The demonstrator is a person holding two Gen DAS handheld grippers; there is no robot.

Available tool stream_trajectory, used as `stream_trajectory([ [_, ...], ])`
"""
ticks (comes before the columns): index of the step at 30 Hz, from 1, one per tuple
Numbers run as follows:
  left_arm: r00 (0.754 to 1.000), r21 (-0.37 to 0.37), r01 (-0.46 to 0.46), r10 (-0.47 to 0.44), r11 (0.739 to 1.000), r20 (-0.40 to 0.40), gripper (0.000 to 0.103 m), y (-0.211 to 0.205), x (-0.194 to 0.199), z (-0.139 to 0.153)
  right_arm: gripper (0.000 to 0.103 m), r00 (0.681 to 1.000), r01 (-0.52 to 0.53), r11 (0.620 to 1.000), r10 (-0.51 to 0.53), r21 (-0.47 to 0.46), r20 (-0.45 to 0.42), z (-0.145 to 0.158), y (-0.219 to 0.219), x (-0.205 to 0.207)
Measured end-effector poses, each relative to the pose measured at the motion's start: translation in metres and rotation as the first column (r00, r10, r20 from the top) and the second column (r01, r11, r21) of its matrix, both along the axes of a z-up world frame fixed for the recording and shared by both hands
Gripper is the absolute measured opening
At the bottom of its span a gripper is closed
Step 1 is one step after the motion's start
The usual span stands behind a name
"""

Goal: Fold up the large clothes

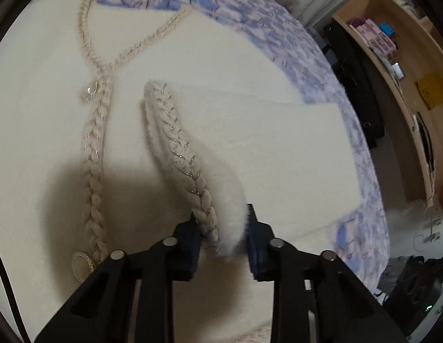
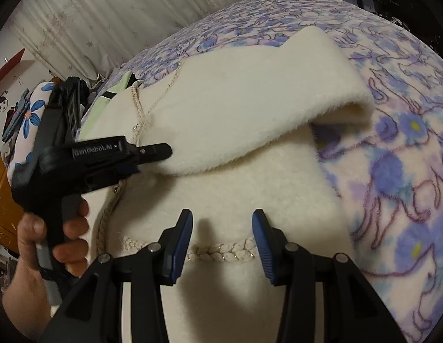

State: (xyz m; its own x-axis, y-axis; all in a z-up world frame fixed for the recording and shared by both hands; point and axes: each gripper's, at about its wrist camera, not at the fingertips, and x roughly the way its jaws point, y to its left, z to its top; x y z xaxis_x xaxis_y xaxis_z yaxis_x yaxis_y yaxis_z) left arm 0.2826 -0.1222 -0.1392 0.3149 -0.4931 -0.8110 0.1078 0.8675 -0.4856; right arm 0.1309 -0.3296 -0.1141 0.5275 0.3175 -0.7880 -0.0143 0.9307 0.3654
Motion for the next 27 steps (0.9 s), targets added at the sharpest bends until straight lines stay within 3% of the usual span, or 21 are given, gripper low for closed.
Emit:
stream_trajectory([
  [4,0.987,0.045,-0.004,-0.004,0.999,0.164,0.022,0.006,0.001,0.058,0.043,1.000,0.009,0.999,-0.008,-0.038,0.020,0.012,-0.004,0.000],
  [7,0.950,0.090,-0.043,0.013,0.995,0.310,0.022,0.025,0.002,0.110,0.043,0.999,0.025,0.998,-0.022,-0.058,0.047,0.023,-0.010,-0.002],
  [10,0.924,0.150,-0.095,0.031,0.984,0.380,0.022,0.052,0.006,0.136,0.043,0.998,0.040,0.996,-0.035,-0.086,0.056,0.028,-0.016,-0.002],
  [13,0.932,0.205,-0.138,0.057,0.969,0.359,0.023,0.083,0.014,0.124,0.043,0.998,0.047,0.993,-0.043,-0.109,0.040,0.025,-0.019,0.001],
  [18,0.980,0.301,-0.140,0.088,0.943,0.180,0.033,0.113,0.028,0.050,0.046,0.998,0.050,0.992,-0.053,-0.118,-0.020,0.017,-0.024,0.015],
  [20,0.988,0.251,-0.144,0.125,0.957,0.088,0.036,0.127,0.034,0.029,0.049,0.998,0.045,0.993,-0.048,-0.108,-0.027,0.018,-0.026,0.020],
  [22,0.986,0.185,-0.168,0.162,0.968,0.048,0.044,0.140,0.039,0.020,0.051,0.999,0.044,0.994,-0.047,-0.095,-0.027,0.024,-0.029,0.031],
  [24,0.979,0.147,-0.202,0.196,0.968,0.059,0.058,0.148,0.042,0.018,0.054,0.998,0.054,0.995,-0.056,-0.078,-0.019,0.032,-0.034,0.043],
  [27,0.976,0.130,-0.211,0.201,0.969,0.087,0.065,0.153,0.053,0.017,0.064,0.997,0.079,0.994,-0.079,-0.077,0.005,0.044,-0.043,0.074],
])
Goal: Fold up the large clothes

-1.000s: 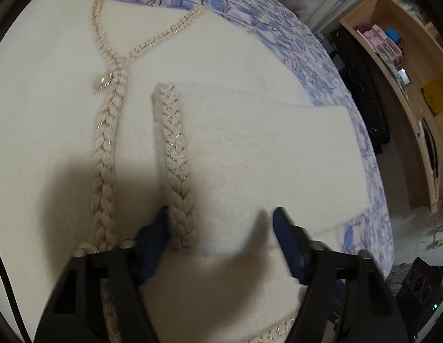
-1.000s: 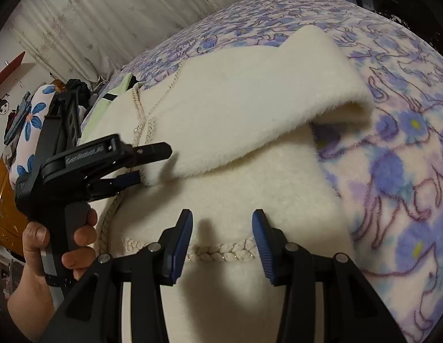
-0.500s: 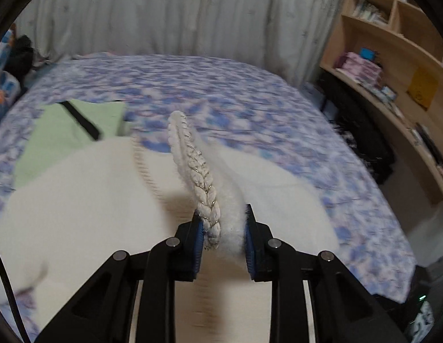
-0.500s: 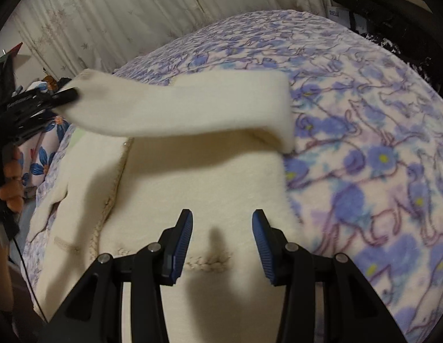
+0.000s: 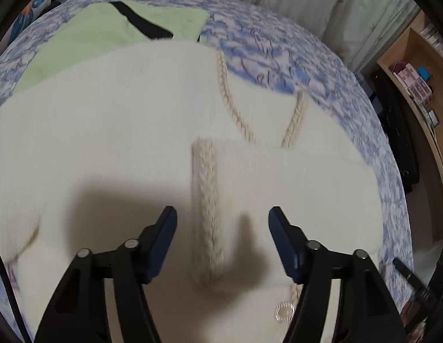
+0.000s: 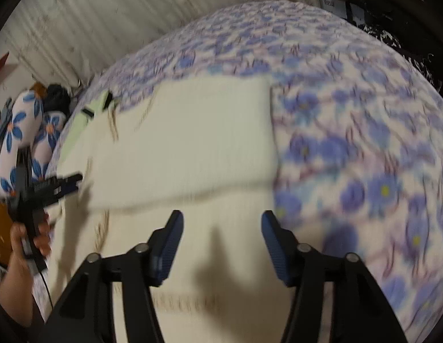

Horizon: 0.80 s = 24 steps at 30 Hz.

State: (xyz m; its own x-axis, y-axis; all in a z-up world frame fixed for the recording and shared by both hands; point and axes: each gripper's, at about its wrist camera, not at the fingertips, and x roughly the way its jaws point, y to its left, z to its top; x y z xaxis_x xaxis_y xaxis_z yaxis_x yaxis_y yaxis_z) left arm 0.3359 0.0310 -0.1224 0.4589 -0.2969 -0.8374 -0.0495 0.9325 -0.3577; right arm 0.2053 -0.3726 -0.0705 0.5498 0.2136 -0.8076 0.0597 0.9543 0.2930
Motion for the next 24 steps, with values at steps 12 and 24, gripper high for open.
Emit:
stream_trajectory([
  [12,0.994,0.181,0.098,-0.104,0.979,0.027,0.012,-0.024,0.040,-0.015,0.058,0.986,0.075,0.996,-0.081,-0.044,-0.147,-0.046,-0.017,0.147],
  [24,0.998,0.229,0.034,-0.045,0.973,0.047,0.029,-0.017,0.044,-0.015,0.037,0.986,0.143,0.966,-0.158,-0.217,-0.051,-0.033,-0.009,0.134],
])
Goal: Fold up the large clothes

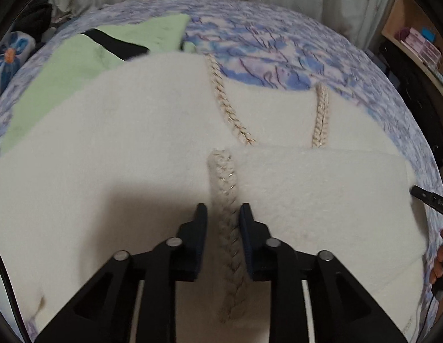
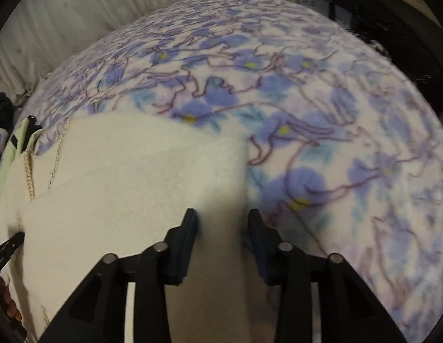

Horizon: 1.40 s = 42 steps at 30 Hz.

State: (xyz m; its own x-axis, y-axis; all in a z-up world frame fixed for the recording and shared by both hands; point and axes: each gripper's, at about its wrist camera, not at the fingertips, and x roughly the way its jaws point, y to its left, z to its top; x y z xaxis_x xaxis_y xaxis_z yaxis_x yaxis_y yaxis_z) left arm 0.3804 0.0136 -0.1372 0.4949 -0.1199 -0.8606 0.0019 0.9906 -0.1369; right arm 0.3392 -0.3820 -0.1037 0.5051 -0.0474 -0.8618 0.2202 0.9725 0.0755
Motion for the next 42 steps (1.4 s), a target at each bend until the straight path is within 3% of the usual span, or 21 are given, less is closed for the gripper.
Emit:
stream_trajectory([
  [1,1.000,0.011,-0.012,0.012,1.000,0.024,0.032,0.002,-0.005,0.007,0.038,1.000,-0.004,1.000,0.004,-0.013,0.031,0.008,0.003,-0.007],
  [3,0.996,0.000,-0.029,0.028,1.000,0.083,0.058,0.007,-0.017,0.020,0.038,0.994,-0.033,0.999,0.037,-0.038,0.100,0.026,0.016,-0.024],
  [5,0.984,-0.033,-0.065,0.069,0.997,0.164,0.067,0.011,-0.032,0.037,0.038,0.989,-0.085,0.996,0.087,-0.024,0.122,0.036,0.033,-0.035],
  [10,0.990,-0.091,0.000,0.013,0.996,0.138,0.067,-0.015,-0.049,0.051,0.038,0.964,-0.251,0.967,0.245,0.051,0.103,0.034,0.096,-0.052],
  [15,0.997,-0.067,0.072,-0.068,0.995,0.046,0.067,-0.060,-0.054,0.020,0.038,0.937,-0.349,0.932,0.347,0.093,0.041,0.005,0.153,-0.058],
  [17,0.998,-0.027,0.060,-0.060,0.998,-0.005,0.067,-0.066,-0.056,0.000,0.038,0.942,-0.335,0.940,0.336,0.072,-0.012,-0.011,0.153,-0.058],
  [20,0.996,0.011,0.087,-0.087,0.996,0.034,0.067,-0.063,-0.063,-0.005,0.036,0.954,-0.298,0.954,0.299,0.039,-0.006,-0.013,0.126,-0.064],
  [23,0.997,-0.008,0.079,-0.079,0.997,0.026,0.064,-0.055,-0.063,-0.002,0.036,0.980,-0.197,0.979,0.197,-0.043,-0.005,-0.009,0.083,-0.069],
  [26,0.997,-0.037,0.069,-0.068,0.997,0.019,0.061,-0.048,-0.063,0.000,0.036,0.992,-0.126,0.992,0.126,-0.014,0.007,-0.008,0.041,-0.077],
  [28,0.998,-0.031,0.068,-0.068,0.997,0.019,0.061,-0.046,-0.060,0.001,0.036,0.995,-0.101,0.995,0.101,-0.014,0.013,-0.005,0.031,-0.085],
  [30,0.998,-0.028,0.065,-0.065,0.998,0.017,0.061,-0.048,-0.059,0.001,0.039,0.998,-0.062,0.995,0.062,-0.074,0.004,-0.003,0.030,-0.087],
  [35,0.999,-0.028,0.047,-0.047,0.999,0.006,0.062,-0.049,-0.066,0.006,0.039,1.000,-0.022,0.999,0.022,0.032,0.003,-0.005,0.018,-0.093],
  [42,1.000,-0.041,0.024,-0.025,0.999,-0.011,0.070,-0.040,-0.084,0.017,0.039,1.000,-0.023,0.997,0.022,0.077,0.011,0.005,0.030,-0.111],
])
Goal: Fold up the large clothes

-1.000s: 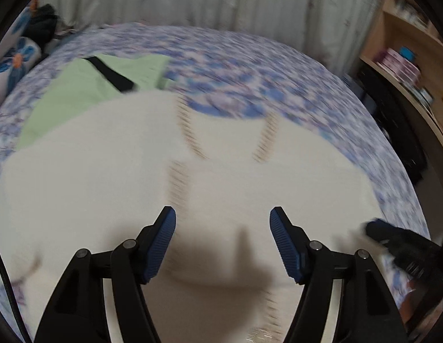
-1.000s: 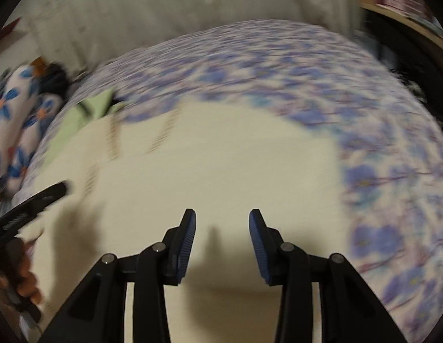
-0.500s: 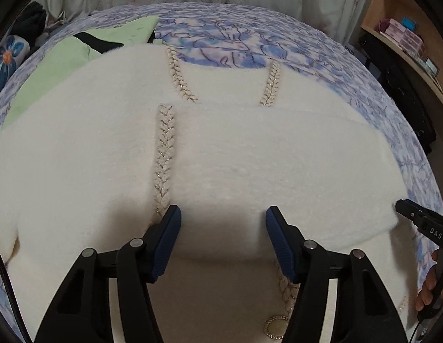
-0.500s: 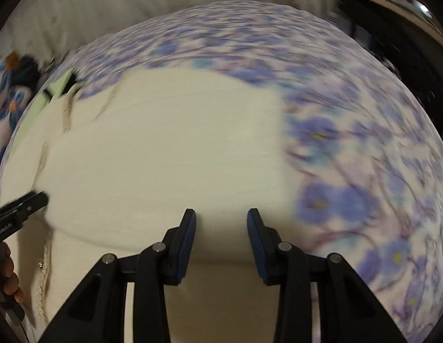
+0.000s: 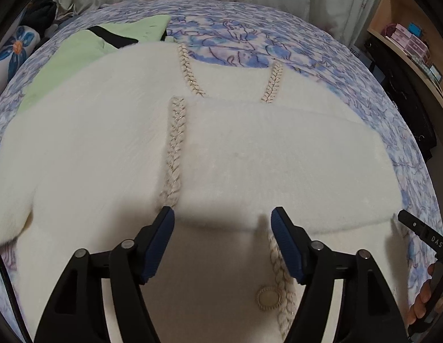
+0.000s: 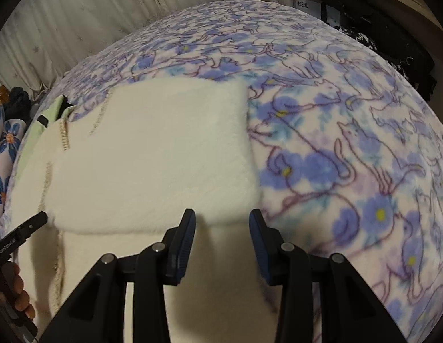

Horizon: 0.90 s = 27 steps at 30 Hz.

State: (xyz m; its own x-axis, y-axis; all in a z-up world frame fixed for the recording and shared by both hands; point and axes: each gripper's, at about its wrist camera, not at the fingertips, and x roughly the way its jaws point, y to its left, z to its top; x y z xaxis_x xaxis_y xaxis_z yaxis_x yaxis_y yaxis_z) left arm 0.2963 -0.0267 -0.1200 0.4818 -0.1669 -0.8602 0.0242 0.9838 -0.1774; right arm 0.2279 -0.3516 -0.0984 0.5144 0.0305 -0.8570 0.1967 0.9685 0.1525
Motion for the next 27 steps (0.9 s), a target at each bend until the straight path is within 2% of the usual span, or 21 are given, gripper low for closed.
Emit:
stream_trajectory([
  [1,1.000,0.002,-0.002,0.002,1.000,0.001,0.070,0.001,-0.003,0.002,0.039,1.000,-0.004,1.000,0.004,0.003,0.001,0.002,0.002,-0.004],
  [3,1.000,0.005,-0.008,0.008,1.000,-0.003,0.081,0.003,-0.009,0.007,0.039,1.000,-0.010,1.000,0.010,0.005,0.010,0.006,0.007,-0.012],
  [7,0.999,0.023,-0.032,0.032,0.999,0.017,0.086,0.007,-0.028,0.019,0.039,0.999,-0.022,1.000,0.021,0.019,0.024,0.014,0.018,-0.029],
  [13,0.995,0.061,-0.037,0.031,0.997,0.092,0.094,0.006,-0.066,0.041,0.039,0.999,-0.021,0.999,0.020,0.049,0.031,0.023,0.034,-0.057],
  [15,0.993,0.074,-0.034,0.026,0.997,0.112,0.099,0.004,-0.080,0.048,0.039,0.999,-0.026,0.998,0.025,0.054,0.033,0.024,0.040,-0.068],
  [27,0.985,0.131,-0.065,0.043,0.989,0.168,0.100,0.027,-0.160,0.078,0.039,0.995,-0.100,0.992,0.098,0.082,0.023,0.028,0.093,-0.114],
])
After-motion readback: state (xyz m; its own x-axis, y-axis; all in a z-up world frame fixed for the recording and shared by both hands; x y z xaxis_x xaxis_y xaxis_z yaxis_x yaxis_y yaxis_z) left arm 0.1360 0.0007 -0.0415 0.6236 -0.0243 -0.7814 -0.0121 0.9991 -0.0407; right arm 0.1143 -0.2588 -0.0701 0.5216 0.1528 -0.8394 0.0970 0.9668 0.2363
